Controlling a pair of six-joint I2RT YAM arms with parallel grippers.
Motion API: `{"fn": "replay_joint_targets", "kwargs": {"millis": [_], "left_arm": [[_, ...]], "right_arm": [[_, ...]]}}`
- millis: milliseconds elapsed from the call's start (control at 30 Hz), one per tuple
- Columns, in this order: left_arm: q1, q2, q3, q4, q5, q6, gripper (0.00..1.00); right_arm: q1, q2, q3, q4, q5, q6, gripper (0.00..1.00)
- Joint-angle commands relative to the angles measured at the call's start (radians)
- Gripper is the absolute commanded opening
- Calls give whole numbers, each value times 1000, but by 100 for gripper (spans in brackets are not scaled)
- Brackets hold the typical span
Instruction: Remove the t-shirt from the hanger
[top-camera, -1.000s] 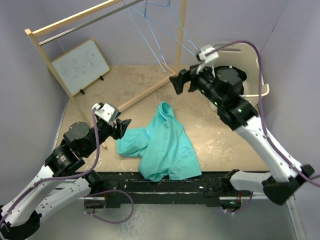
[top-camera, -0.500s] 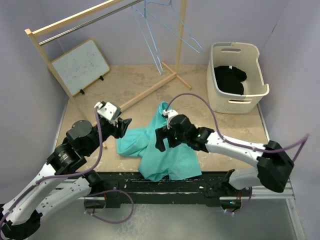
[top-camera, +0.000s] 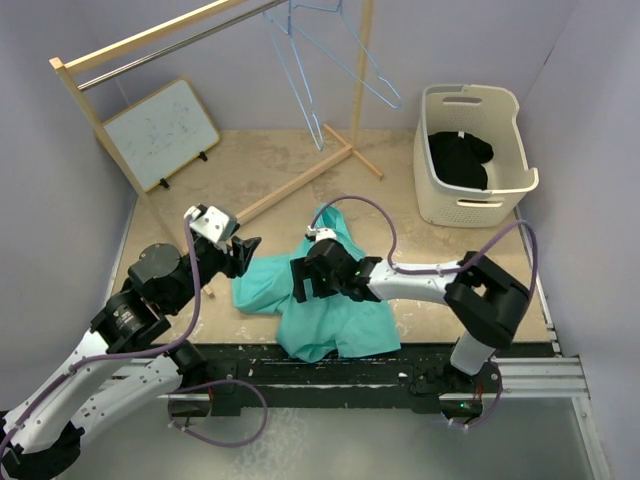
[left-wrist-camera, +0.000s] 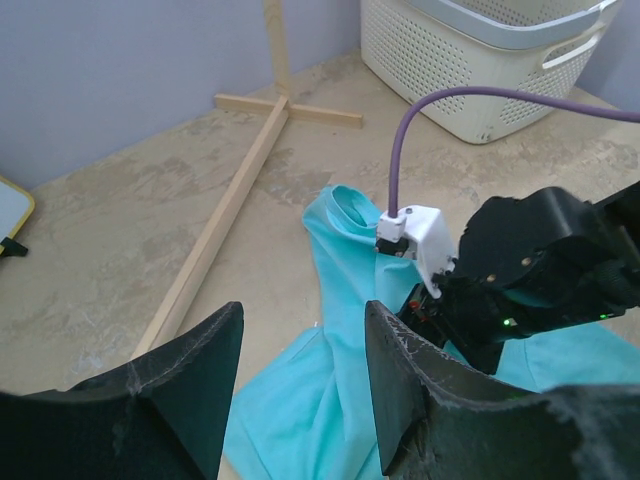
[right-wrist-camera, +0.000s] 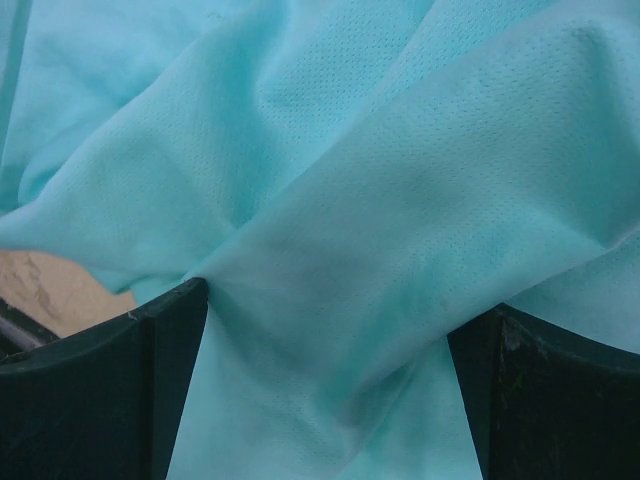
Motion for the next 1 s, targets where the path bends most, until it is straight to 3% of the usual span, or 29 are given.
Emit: {"fn": "replay_joint_targets", "kwargs": {"millis": [0,133,200,233,267,300,333,467,633,767,867,967], "left_arm": [[5,-11,-2,43,0,-1,55],[6,-14,-3,43,1,-1,55],[5,-15,-3,43,3,0,55],[5,-15,-3,43,5,1,55],[5,-15,-3,43,5,1,55],[5,-16,-3,45,6,1,55],[5,-16,-3,45,7,2,55],[6,-18,-5,44,12,2,55],[5,-16,-4,49,14,2,55],[7,-11,-1,51,25,1,55],[8,-15,-1,50,25,1,55],[8,-26,-4,50,23,1,55]], "right_arm": [[14,85,95,78,71,60,100],[17,179,190,-26,172,84,97],[17,206,207,-75,213,110,83],[17,209,200,-68,199,110,66],[15,204,187,-63,212,108,42],[13,192,169,-66,234,115,9],[9,179,155,-79,257,130,0],[-74,25,20,-72,272,151,0],[-358,-313,-69,-96,160,31,0],[-550,-456,98,-232,129,-83,0],[-662,-460,270,-307,119,-133,0],[-837,-417,423,-293,-17,-147,0]]}}
